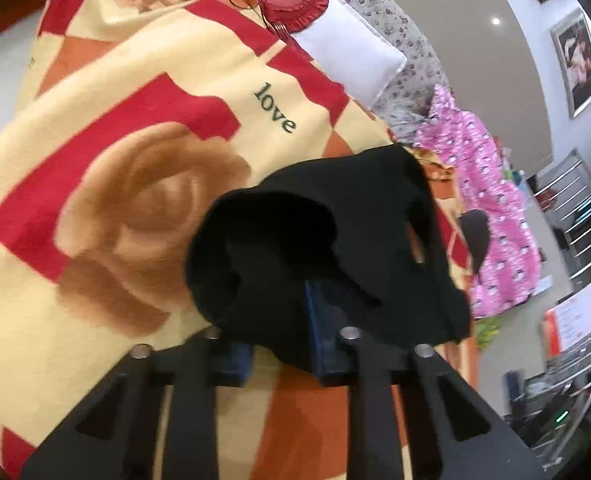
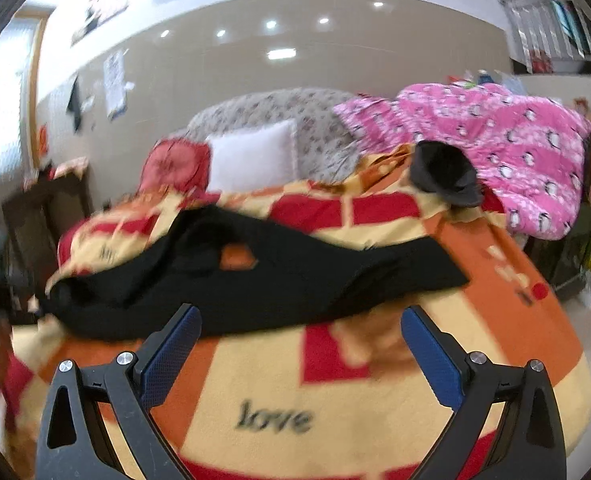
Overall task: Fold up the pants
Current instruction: 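Grasp the black garment edge with the left tool while the right tool grasps another edge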
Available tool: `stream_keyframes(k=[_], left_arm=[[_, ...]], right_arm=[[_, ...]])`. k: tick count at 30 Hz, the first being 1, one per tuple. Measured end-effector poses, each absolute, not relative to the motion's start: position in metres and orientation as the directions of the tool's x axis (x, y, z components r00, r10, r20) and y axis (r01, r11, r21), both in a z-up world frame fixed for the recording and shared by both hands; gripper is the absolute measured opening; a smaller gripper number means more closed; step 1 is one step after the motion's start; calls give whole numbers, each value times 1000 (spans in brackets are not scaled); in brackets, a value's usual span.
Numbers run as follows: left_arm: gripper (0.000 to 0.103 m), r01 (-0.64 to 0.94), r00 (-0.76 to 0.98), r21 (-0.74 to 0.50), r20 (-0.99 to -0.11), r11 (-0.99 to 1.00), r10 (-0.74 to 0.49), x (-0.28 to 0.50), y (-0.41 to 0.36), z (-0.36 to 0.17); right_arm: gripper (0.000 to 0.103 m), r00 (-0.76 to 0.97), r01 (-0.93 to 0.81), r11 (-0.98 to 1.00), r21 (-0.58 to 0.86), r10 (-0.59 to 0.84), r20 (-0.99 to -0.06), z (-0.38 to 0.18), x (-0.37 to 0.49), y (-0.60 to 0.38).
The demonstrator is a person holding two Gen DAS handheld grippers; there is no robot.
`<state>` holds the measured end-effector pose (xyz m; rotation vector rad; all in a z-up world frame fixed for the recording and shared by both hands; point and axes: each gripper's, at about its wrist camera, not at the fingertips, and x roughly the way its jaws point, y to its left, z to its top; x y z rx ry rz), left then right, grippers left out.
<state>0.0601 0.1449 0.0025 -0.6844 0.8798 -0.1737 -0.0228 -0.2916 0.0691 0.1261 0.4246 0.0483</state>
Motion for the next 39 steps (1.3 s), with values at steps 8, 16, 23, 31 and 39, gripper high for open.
stream_keyframes(k=[8,16,23,31,39], left_arm=[[36,-71,686,-539,-638,840,-351,61,126,16],[50,-70,702,-496,-641,866,-310,65,117,17],[12,-149,716,-529,-640,836,-278,66,130,8],[4,-140,737,-558,-610,818,-290,43,141,14],[3,-124,781,-563,-563,817,-269,-18,188,44]], right_arm=[[88,831,122,763,635,272,-486,76,61,-450],[55,714,339,578,742,356,-603,-8,96,-495],[53,709,295,629,719,361,-606,-8,124,-490],[4,736,236,696,678,328,-593,12,116,-487],[3,703,156,685,712,429,-567,37,45,-475]])
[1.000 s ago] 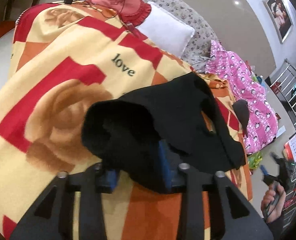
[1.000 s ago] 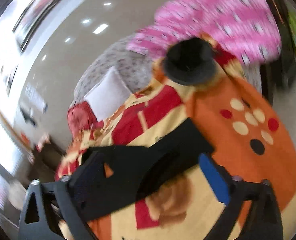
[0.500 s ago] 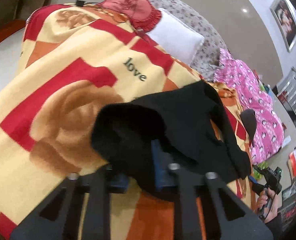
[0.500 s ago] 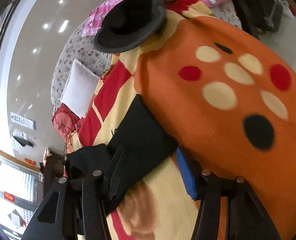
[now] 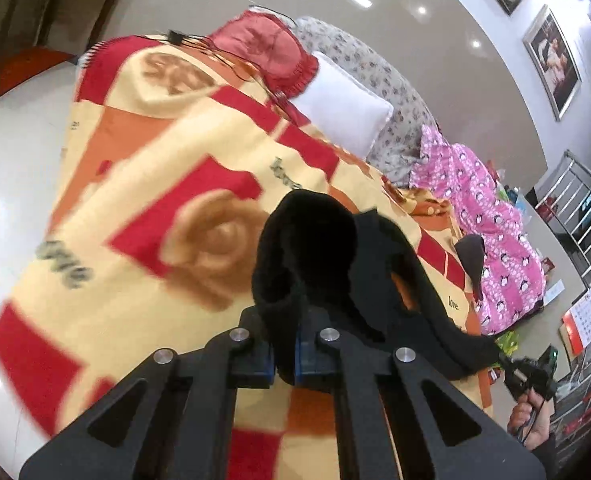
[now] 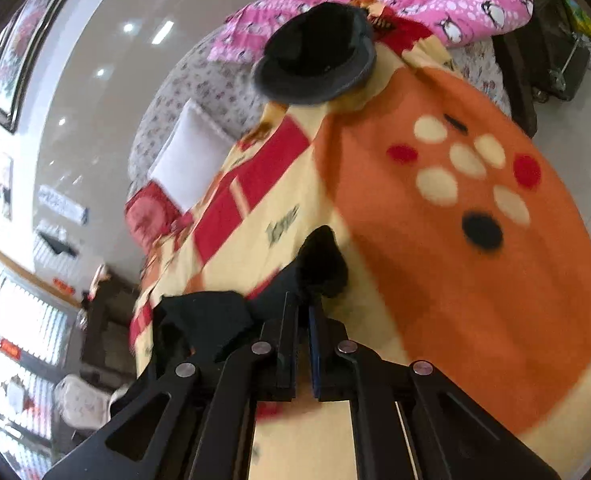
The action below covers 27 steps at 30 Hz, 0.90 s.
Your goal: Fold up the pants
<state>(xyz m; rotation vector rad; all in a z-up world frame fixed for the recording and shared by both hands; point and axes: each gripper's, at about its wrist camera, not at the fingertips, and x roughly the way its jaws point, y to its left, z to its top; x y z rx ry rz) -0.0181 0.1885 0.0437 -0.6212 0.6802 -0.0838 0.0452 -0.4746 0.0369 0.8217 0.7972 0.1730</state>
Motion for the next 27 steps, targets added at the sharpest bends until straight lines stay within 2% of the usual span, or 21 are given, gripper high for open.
stream_keyframes(k=[2,5,6,7,9,10,12,13,14,15,17,18,20,23,25,27], left_arm=[[3,-151,783,-551,-574,821,-241,-32,206,45],[4,-193,757,-534,-615,823,-221,-33,219,31],[4,-219,738,-529,-640,820,-215,-31,222,22],[5,-240,726,-516,-657,822,-201,-29,223,16],[11,-270,730,-485,-667,832,-152,-30,226,12],[15,-291,738,-470,-664,833,-117,-33,227,12],[17,-306,756,-436,-652,846,-62,-37,226,18],[18,-305,767,-412,-641,859,-36,-40,225,20],[21,-293,779,-386,-626,875,-16,-42,221,25],[24,-258,795,-364,-607,895,-18,-43,215,29],[42,-140,814,-308,-576,941,-68,-44,195,37],[46,-91,819,-283,-567,955,-90,-43,186,39],[58,60,817,-221,-550,973,-175,-43,163,42],[60,254,778,-162,-551,954,-301,-39,136,42],[60,302,759,-119,-570,946,-314,-31,123,42],[61,317,749,-73,-592,946,-297,-18,114,42]], right_arm=[[3,681,148,668,729,466,-565,28,22,-469],[4,626,185,687,703,469,-623,2,8,-459],[4,622,229,755,614,371,-689,-1,5,-455],[10,633,265,820,507,248,-733,4,2,-451],[10,671,228,898,377,136,-729,22,0,-433],[10,707,118,931,345,165,-688,38,-2,-412],[24,720,-122,955,271,273,-638,59,-4,-369],[40,699,-291,937,193,346,-626,67,-9,-335],[48,680,-391,911,133,383,-625,70,-13,-311],[48,658,-483,873,69,413,-630,71,-17,-285],[48,611,-592,806,8,456,-647,64,-21,-250],[48,578,-640,768,-14,470,-668,57,-20,-234],[46,544,-667,744,-32,457,-704,43,-13,-221],[46,495,-681,730,-50,410,-766,22,0,-208],[46,482,-672,737,-73,361,-798,11,10,-213],[45,491,-656,753,-46,379,-784,10,10,-220]])
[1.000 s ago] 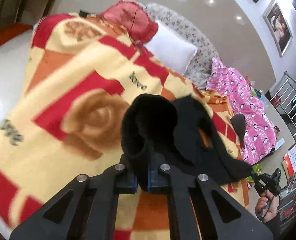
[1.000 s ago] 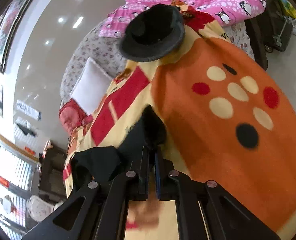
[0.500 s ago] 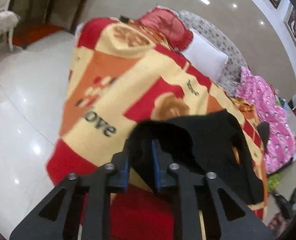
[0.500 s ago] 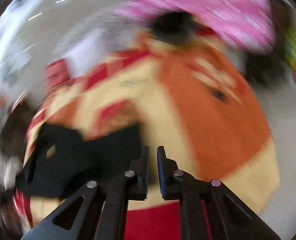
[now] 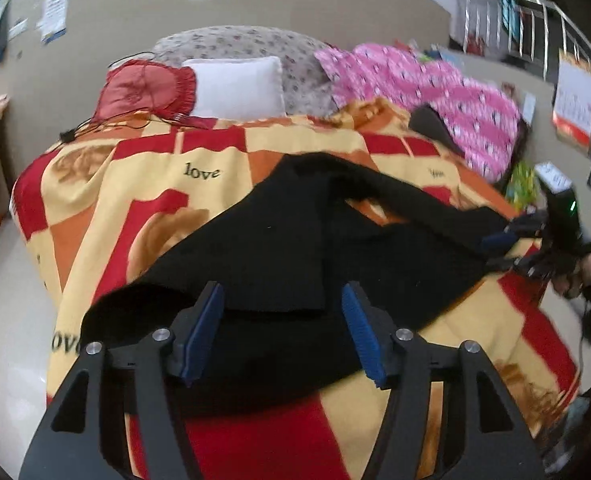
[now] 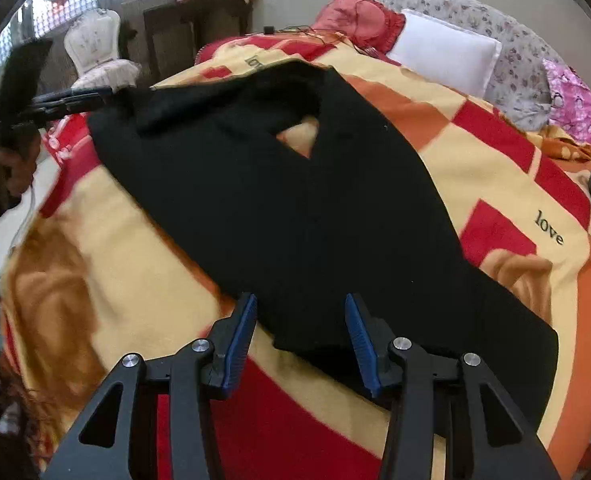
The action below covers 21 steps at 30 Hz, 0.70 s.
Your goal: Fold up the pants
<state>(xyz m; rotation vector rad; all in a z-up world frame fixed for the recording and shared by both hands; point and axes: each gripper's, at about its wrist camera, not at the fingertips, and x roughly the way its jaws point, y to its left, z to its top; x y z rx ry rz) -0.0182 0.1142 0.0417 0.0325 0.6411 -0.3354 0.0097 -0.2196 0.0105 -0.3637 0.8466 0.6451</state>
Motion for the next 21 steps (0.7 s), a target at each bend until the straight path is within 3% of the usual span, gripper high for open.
stream_keyframes(k=[4,7,9,10,11,13,18,21], left_arm=[[61,371,701,18,-660,928,-268,2,89,33],[61,427,679,96,-691,899,-248,3,71,24],[60,402,688,175,-705,899,-170,8,63,18],[50,375,690,204,-713,904,-125,13,63,14],[28,347,682,203,-724,916,-98,21,67,13],[9,272,699,172,-712,947,-72,27,80,18],[8,-2,821,27,-570,1000,17,31,147,64],[8,-95,845,-52,-531,994,53,37,183,79]], right_arm=[[5,504,-568,819,86,428,-750,19,20,-242],[5,567,-508,853,124,439,-697,34,24,-260],[5,602,-484,865,137,442,-665,45,25,-267],[4,630,-466,872,149,445,-636,56,25,-274],[4,653,-452,879,153,443,-615,67,26,-280],[4,713,-421,889,180,447,-540,97,22,-295],[4,795,-434,875,215,485,-365,169,-8,-315],[4,813,-465,858,219,511,-277,203,-36,-320]])
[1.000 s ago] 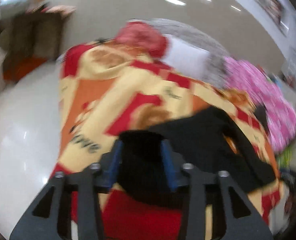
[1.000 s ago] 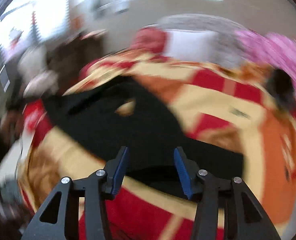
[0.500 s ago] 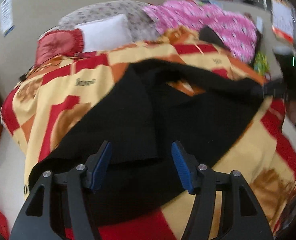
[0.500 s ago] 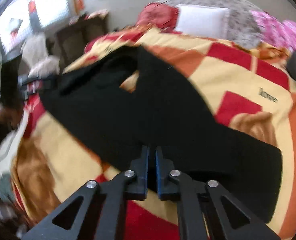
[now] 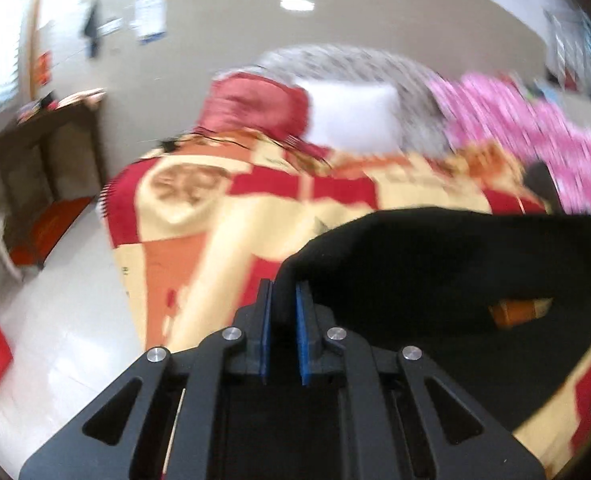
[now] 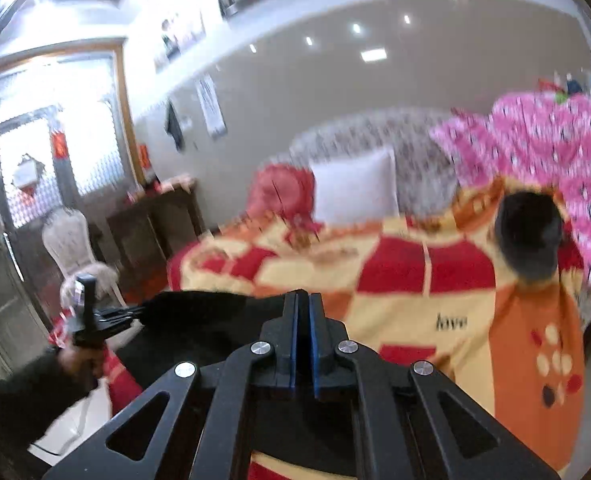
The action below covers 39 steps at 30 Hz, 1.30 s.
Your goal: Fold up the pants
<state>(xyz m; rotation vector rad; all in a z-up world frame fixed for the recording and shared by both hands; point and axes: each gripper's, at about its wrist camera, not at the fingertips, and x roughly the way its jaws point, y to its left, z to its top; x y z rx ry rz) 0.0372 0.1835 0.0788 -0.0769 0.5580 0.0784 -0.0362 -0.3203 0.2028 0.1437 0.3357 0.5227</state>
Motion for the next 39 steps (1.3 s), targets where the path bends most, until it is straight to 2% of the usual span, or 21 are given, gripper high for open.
stream_keyframes(k=[3,6,9,13,14,16,19,21,22,25,27,28,30,31,33,34,36,37,38,39], left_arm=[[8,-116,838,-109,-544,987,38,57,205,81],[8,-124,822,-121,-568,985,34,83,209,74],[8,-140,803,-96,-594,985,56,110,202,62],[9,-209,783,-96,-612,973,108,137,201,46],[10,-250,760,-102,-637,963,129,146,205,39],[10,-287,743,-112,-652,952,147,148,211,35],[12,-331,764,-86,-609,940,213,131,216,43],[14,-350,786,-71,-565,934,252,114,215,52],[19,-328,802,-100,-555,939,221,107,212,56],[33,-163,822,-187,-569,969,29,98,187,55],[35,-40,802,-212,-590,976,-95,95,161,46],[35,-15,785,-233,-605,972,-133,96,154,40],[35,-7,747,-268,-642,963,-173,95,143,27],[35,-3,727,-273,-661,962,-185,94,137,20],[40,-6,723,-238,-671,971,-160,91,127,11],[43,-12,721,-232,-676,973,-152,89,124,9],[46,-30,714,-229,-687,973,-139,88,123,8],[50,-40,709,-220,-693,975,-128,89,122,7],[51,-44,702,-215,-701,976,-123,90,122,7],[52,-48,699,-207,-706,977,-116,89,121,6]], right_arm=[[4,813,-454,853,258,515,-272,210,-34,-328],[4,810,-400,862,312,491,-320,196,-7,-341],[4,798,-318,875,364,454,-396,169,35,-352],[5,795,-193,914,358,359,-489,126,116,-364],[10,797,-169,918,359,341,-498,116,135,-368],[12,792,-83,950,302,247,-559,98,164,-373],[15,796,-82,947,312,251,-551,92,158,-372],[29,802,-126,953,276,262,-537,92,145,-364],[32,795,-152,958,244,265,-546,89,139,-356],[32,727,-206,960,192,281,-627,70,136,-328],[32,649,-242,957,158,280,-707,46,138,-308],[27,627,-228,967,109,232,-744,32,138,-303],[29,603,-137,989,58,129,-787,9,142,-307],[30,652,-118,986,121,168,-740,8,136,-315],[31,654,-112,983,144,183,-734,8,134,-318],[34,651,-119,985,128,175,-739,9,132,-313],[50,643,-161,982,99,181,-745,10,131,-301],[67,632,-198,978,68,181,-753,10,130,-290],[77,627,-215,976,34,165,-761,9,131,-283],[79,627,-221,975,-4,139,-767,8,130,-277]])
